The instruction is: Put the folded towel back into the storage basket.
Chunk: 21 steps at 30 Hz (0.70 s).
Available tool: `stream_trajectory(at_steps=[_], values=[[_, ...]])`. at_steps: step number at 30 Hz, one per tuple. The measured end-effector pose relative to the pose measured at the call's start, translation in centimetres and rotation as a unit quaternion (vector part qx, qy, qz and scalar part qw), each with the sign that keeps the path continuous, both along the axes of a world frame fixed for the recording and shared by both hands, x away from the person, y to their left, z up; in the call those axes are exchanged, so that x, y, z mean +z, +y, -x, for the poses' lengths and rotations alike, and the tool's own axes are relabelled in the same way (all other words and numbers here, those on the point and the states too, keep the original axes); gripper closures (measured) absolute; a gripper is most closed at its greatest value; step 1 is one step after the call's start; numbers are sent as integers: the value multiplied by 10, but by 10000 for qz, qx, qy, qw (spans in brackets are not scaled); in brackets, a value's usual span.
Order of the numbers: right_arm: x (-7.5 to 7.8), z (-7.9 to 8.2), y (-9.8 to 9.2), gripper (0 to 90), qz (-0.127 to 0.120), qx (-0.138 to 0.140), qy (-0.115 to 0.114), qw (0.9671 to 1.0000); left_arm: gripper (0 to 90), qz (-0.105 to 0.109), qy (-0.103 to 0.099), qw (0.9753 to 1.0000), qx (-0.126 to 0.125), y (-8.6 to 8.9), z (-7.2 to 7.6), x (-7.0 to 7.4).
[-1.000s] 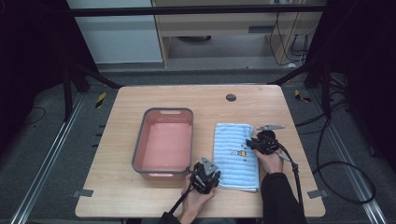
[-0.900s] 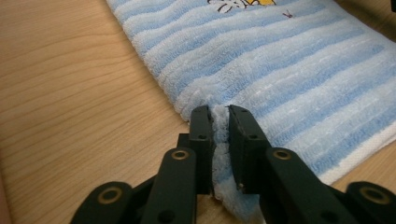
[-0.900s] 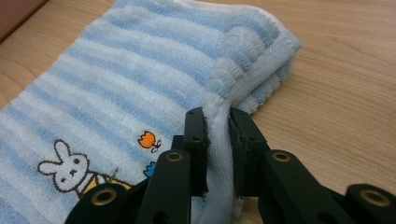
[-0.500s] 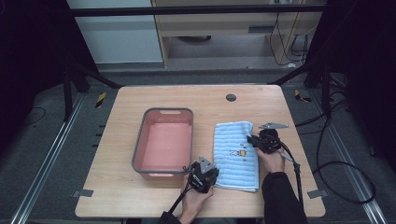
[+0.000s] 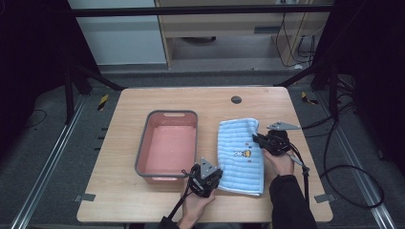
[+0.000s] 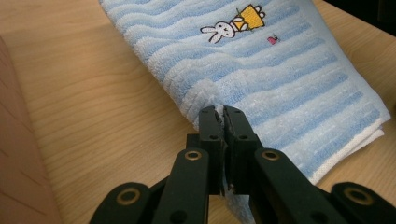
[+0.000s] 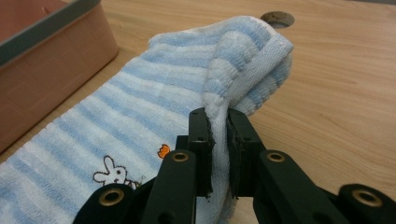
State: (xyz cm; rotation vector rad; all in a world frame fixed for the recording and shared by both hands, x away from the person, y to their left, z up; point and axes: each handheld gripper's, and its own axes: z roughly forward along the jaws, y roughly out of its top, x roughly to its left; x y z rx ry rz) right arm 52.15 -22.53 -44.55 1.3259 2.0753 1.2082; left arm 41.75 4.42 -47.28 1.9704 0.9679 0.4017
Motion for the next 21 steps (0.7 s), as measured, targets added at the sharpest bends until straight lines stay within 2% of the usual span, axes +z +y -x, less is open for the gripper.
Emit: stream_trajectory(at_steps=[4, 21], values=[[9, 3, 2, 818, 3, 20, -117, 9999, 864, 89, -60, 9999, -37, 3, 2, 9], [43, 15, 12, 820, 72, 23, -489, 9988, 864, 232, -409, 9988, -137, 19, 7, 50]])
